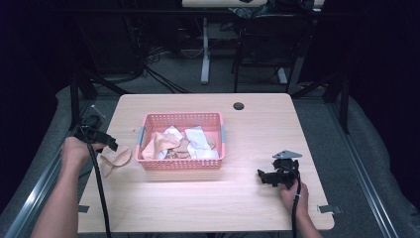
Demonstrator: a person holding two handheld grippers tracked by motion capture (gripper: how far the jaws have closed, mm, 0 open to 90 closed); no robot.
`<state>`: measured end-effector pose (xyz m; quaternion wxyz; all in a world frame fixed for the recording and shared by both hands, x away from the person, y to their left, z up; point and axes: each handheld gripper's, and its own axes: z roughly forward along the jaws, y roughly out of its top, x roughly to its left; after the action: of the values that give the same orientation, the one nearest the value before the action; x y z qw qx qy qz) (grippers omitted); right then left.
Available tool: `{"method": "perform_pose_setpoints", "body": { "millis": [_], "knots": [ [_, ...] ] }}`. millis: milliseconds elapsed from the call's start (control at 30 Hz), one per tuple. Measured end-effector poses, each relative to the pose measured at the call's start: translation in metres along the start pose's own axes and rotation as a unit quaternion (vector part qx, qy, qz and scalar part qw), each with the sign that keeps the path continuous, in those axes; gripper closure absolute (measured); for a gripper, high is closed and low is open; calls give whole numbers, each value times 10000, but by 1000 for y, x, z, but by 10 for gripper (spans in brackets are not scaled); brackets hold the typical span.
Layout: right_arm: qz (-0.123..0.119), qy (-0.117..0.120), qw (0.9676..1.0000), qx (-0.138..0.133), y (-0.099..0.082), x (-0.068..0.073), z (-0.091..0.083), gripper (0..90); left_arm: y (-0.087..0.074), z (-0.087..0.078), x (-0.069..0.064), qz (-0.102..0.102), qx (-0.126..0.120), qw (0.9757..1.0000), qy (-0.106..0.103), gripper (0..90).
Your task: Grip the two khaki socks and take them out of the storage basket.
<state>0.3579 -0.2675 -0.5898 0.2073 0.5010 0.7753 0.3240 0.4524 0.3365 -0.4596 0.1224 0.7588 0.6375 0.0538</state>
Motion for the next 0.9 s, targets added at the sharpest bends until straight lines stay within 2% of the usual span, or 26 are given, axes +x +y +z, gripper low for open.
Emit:
{"method": "perform_pose_setpoints", "body": {
  "millis": [67, 233, 367, 567, 733, 900],
  "knots": [
    [-2, -1, 10000, 1, 0, 0, 0, 0, 6, -10, -5, 125, -47, 9999, 12, 132],
    [1, 0, 10000, -4, 0, 0, 0, 0, 18, -26, -22, 331, -194, 9992, 76, 4],
    [-29, -13, 10000, 28, 0, 0, 0, 0, 26, -34, -36, 497, -304, 9983, 69, 2],
    [-31, -11, 10000, 25, 0, 0, 0, 0, 38, -33, -63, 855, -385, 9956, -4, 0],
    [-34, -12, 10000, 26, 0, 0, 0, 0, 46, -26, -82, 1027, -461, 9936, -87, 0],
    [-35, -12, 10000, 28, 0, -1, 0, 0, 54, -16, -101, 1207, -380, 9917, -238, 0]
  ]
}}
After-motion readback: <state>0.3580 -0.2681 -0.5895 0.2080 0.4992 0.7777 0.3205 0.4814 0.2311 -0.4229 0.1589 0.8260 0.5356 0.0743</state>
